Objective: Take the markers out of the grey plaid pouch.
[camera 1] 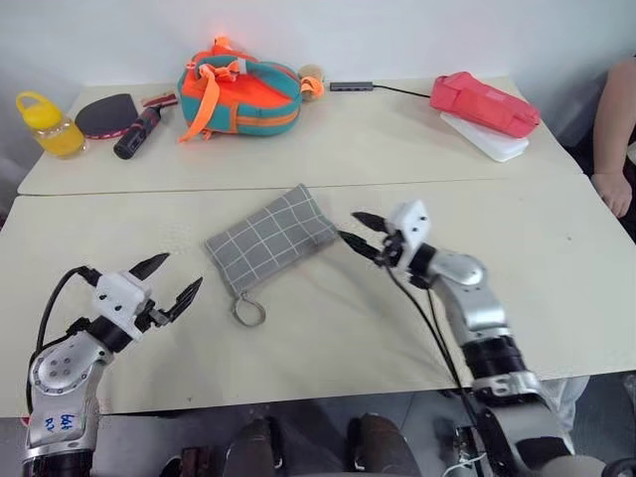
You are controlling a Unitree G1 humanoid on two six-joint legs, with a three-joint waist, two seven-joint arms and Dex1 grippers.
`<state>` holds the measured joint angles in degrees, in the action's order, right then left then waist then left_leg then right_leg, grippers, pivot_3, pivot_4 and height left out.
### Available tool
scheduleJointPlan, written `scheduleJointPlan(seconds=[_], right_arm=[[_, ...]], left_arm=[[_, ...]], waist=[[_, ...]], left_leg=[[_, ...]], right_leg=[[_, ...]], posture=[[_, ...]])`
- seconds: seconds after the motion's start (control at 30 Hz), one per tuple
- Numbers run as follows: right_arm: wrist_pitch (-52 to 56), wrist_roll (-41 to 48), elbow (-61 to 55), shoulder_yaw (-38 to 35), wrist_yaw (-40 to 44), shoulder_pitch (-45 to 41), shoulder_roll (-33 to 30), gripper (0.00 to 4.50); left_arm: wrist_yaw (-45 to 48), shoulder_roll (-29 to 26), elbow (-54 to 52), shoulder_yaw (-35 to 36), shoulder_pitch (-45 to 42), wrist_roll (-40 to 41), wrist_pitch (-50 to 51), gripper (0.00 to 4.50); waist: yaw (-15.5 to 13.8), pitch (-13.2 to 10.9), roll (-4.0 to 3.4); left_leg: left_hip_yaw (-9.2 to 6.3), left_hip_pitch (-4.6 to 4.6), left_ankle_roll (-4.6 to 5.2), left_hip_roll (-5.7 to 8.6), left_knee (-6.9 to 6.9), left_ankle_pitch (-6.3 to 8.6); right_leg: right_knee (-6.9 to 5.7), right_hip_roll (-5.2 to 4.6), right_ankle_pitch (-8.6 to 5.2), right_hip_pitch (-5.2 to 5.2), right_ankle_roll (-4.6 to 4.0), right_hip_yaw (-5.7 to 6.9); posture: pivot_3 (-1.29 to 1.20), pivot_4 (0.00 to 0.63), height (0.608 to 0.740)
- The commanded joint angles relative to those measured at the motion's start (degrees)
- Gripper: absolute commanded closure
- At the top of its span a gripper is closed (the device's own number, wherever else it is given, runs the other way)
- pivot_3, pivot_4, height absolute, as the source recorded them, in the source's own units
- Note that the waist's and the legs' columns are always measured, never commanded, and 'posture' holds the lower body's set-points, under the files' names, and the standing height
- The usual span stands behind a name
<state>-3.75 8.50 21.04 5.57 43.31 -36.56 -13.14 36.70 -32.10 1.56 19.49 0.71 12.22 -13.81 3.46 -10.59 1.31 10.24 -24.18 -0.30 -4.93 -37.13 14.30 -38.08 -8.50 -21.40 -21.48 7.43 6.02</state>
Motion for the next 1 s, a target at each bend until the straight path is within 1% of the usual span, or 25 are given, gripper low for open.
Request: scheduleJointPlan(seconds=[0.03, 0.1, 0.13, 0.23, 0.33, 0.43, 0.53, 0.7, 0.87, 1.0], right_arm=[[-4.0, -4.39, 6.67, 1.99, -5.33, -4.86, 3.67, 3.68], [-4.81, -6.2, 11.39, 1.44, -9.41, -7.55, 4.91, 4.39], [-5.31, -7.35, 13.85, 1.57, -11.02, -8.75, 5.23, 4.48], [-7.12, -10.5, 19.46, 2.95, -13.57, -10.84, 5.21, 4.48], [-6.51, -12.06, 21.55, 4.41, -12.63, -10.3, 5.12, 4.48], [-6.05, -13.34, 21.83, 5.25, -12.45, -9.15, 4.69, 4.48], [-5.65, -12.93, 20.91, 4.82, -12.3, -8.94, 4.34, 4.48], [-5.04, -12.25, 20.11, 3.83, -12.08, -9.06, 3.48, 4.48], [-4.63, -12.15, 18.83, 3.67, -11.96, -8.28, 3.27, 4.48], [-4.1, -11.94, 17.27, 3.57, -11.94, -7.56, 3.45, 4.48]], left_arm=[[0.04, -1.76, 3.34, -0.48, -2.08, -2.42, -5.53, 0.88], [0.54, -3.11, 5.22, -1.26, -2.79, -4.45, -8.57, 0.88], [0.78, -3.85, 6.37, -1.62, -3.02, -5.55, -10.3, 0.88], [0.86, -6.02, 9.61, -3.55, -3.34, -9.0, -16.06, 0.88], [1.52, -6.98, 10.84, -6.05, -3.81, -10.88, -20.98, 0.88], [0.21, -8.98, 13.66, -9.17, -5.19, -16.73, -27.56, 0.88], [-0.49, -9.08, 16.2, -11.12, -7.04, -17.46, -29.04, 0.88], [-4.57, -9.22, 22.39, -14.98, -12.33, -24.19, -32.2, 0.88], [-6.63, -8.83, 26.93, -18.25, -16.32, -26.35, -33.41, 0.88], [-6.58, -8.6, 28.83, -21.13, -18.45, -26.89, -34.92, 0.88]], waist=[[0.03, 0.0, 0.0], [0.03, 0.0, 0.0], [-0.02, 0.0, 0.0], [-0.04, 0.0, 0.0], [0.03, 0.0, 0.0], [0.06, 0.0, 0.01], [0.06, 0.01, 0.0], [-0.2, 0.01, -0.01], [-0.36, 0.03, -0.04], [-0.4, 0.05, -0.07]], left_leg=[[0.01, -0.02, 0.0, 0.0, 0.0, 0.0], [0.02, -0.03, 0.0, 0.0, 0.02, 0.0], [0.02, -0.04, 0.0, 0.0, 0.03, 0.0], [0.04, -0.05, 0.0, 0.02, 0.04, 0.01], [0.06, -0.05, 0.0, 0.02, 0.09, 0.01], [0.1, -0.06, -0.01, 0.01, 0.09, 0.01], [0.12, -0.02, -0.01, 0.01, 0.06, 0.01], [0.11, 0.01, 0.0, 0.01, 0.01, 0.0], [0.11, 0.04, 0.03, 0.03, -0.05, -0.03], [0.09, 0.04, 0.04, 0.04, -0.08, -0.06]], right_leg=[[0.01, 0.0, 0.0, -0.02, 0.0, 0.0], [0.01, 0.0, 0.0, -0.04, 0.0, 0.0], [0.01, 0.0, 0.0, -0.04, 0.0, 0.01], [0.01, -0.03, 0.0, -0.05, 0.0, 0.02], [0.01, -0.02, 0.0, -0.06, 0.0, 0.02], [-0.04, -0.02, 0.0, -0.07, 0.0, 0.01], [-0.02, -0.02, 0.0, -0.07, 0.0, -0.01], [-0.09, -0.03, 0.0, -0.04, 0.0, -0.02], [-0.25, -0.06, 0.0, -0.03, 0.0, -0.03], [-0.32, -0.07, 0.0, -0.03, 0.0, -0.02]], posture=[[0.0, 0.15, 0.74], [0.0, 0.15, 0.74], [0.0, 0.15, 0.74], [0.0, 0.15, 0.74], [0.0, 0.15, 0.74], [0.0, 0.15, 0.74], [0.0, 0.15, 0.74], [0.0, 0.15, 0.74], [0.0, 0.15, 0.74], [0.0, 0.15, 0.74]])
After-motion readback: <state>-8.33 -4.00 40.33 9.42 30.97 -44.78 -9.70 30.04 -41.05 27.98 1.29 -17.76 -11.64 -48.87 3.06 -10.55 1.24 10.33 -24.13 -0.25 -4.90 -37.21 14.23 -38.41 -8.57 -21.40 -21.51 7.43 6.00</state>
